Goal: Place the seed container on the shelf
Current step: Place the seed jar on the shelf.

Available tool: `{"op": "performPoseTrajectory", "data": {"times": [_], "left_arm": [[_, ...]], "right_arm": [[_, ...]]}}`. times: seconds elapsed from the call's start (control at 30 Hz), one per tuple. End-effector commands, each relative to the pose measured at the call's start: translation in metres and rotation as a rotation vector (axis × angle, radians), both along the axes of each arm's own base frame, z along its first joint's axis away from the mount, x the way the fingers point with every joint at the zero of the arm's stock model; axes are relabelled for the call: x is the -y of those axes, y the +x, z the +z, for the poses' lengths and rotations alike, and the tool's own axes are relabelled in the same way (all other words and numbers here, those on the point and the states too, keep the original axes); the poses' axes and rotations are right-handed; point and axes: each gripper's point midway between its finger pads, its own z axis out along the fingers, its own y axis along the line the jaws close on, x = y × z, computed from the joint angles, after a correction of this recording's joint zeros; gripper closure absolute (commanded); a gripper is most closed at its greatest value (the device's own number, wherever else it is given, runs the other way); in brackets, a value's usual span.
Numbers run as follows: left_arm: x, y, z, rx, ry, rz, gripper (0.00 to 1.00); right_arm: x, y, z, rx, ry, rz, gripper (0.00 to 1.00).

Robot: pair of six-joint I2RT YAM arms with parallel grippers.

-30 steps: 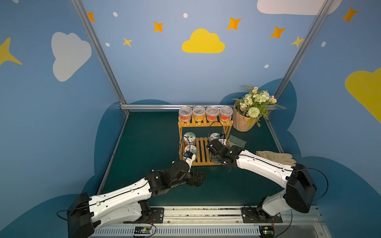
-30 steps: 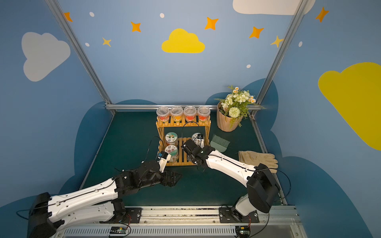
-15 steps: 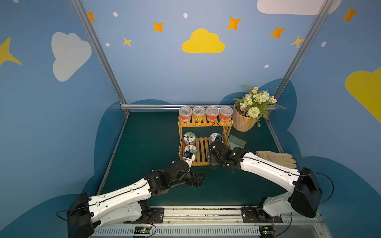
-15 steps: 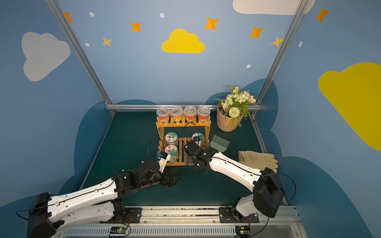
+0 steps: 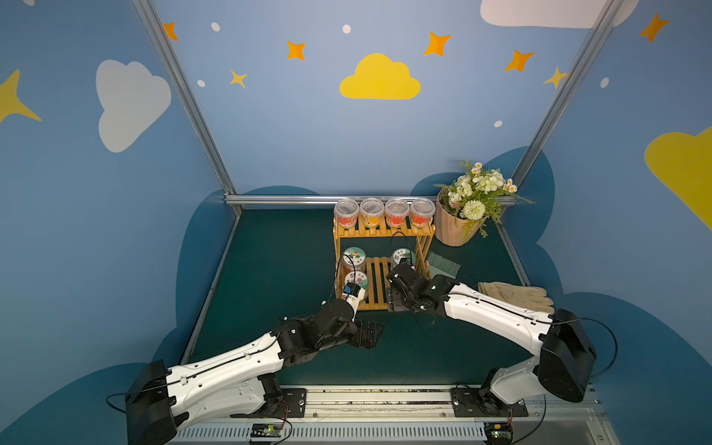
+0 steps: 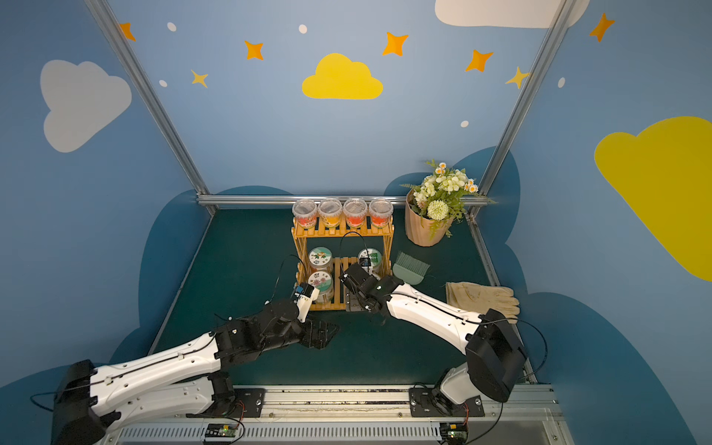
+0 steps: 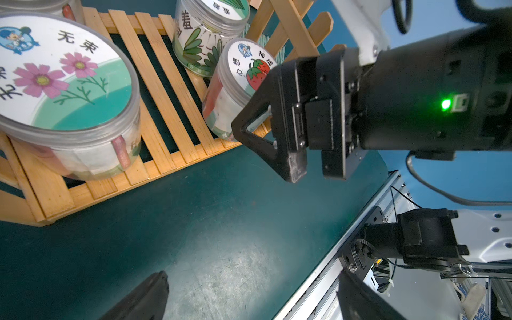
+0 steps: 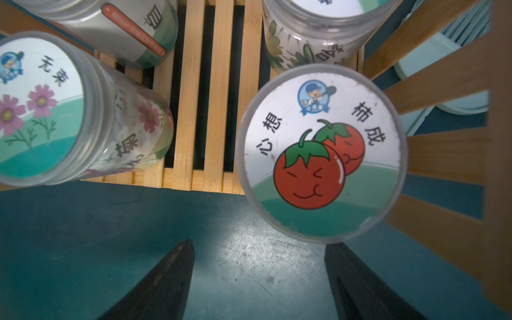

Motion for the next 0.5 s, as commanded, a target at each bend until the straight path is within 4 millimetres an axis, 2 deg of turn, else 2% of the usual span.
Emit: {"op": "performPoseTrajectory", "data": {"times": [0.0,0.17,0.47], "left_arm": [[0.007,0.004,0.013,0.02,-0.026,-0.012,0.0],[0.003,0.002,0.006,0.0,-0.011,-0.008,0.0],[-0.008,0.009,0.011,0.01,-0.017,0.021,0.0]], "right_arm": [[0.002,0.007,0.002,0.03,-0.016,-0.021,0.2],[0.001,0.007,-0.002,0.026,-0.013,-0.03,0.19],[0.005,0.008,-0.002,0.032,-0.048,-0.015,0.2]]}}
